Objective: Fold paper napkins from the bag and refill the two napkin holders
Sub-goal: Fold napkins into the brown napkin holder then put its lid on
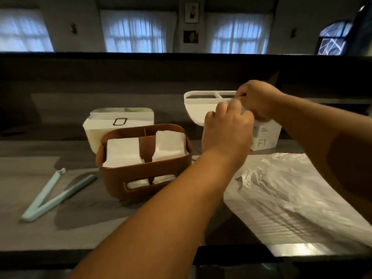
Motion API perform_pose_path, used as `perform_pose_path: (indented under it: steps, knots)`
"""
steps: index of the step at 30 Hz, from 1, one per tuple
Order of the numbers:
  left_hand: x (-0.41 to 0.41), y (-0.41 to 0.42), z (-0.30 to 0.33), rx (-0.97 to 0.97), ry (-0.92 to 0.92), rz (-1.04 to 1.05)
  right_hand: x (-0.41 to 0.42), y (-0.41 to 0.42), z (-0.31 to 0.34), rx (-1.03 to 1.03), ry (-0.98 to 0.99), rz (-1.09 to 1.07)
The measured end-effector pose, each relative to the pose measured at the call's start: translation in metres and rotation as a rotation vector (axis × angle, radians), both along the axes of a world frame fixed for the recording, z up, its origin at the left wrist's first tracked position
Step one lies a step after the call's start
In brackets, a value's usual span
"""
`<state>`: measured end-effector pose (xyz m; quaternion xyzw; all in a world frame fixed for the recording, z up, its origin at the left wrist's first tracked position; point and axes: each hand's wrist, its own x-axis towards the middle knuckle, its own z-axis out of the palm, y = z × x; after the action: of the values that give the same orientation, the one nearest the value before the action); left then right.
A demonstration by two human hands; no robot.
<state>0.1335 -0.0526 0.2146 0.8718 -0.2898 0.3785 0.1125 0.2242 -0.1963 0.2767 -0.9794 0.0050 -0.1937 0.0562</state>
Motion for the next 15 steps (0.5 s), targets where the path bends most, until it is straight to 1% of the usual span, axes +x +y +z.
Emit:
perform_pose_path:
  steps: [3,6,9,12,15]
  knots:
    - [-0.011,0.036,0.039,0.064,-0.061,0.073,-0.010,0.034,0.032,0.099,-0.050,-0.006]
    - [-0.023,0.083,0.054,0.099,-0.047,0.158,-0.009,0.086,0.042,0.163,0.008,0.042]
    - [-0.037,0.124,0.045,0.099,0.102,0.203,-0.009,0.134,0.023,0.178,0.043,0.107]
    - [-0.048,0.156,0.025,0.095,0.260,0.214,-0.011,0.164,-0.007,0.142,0.095,0.127]
    - [-0.052,0.177,0.010,0.082,0.347,0.222,-0.013,0.181,-0.026,0.113,0.174,0.127]
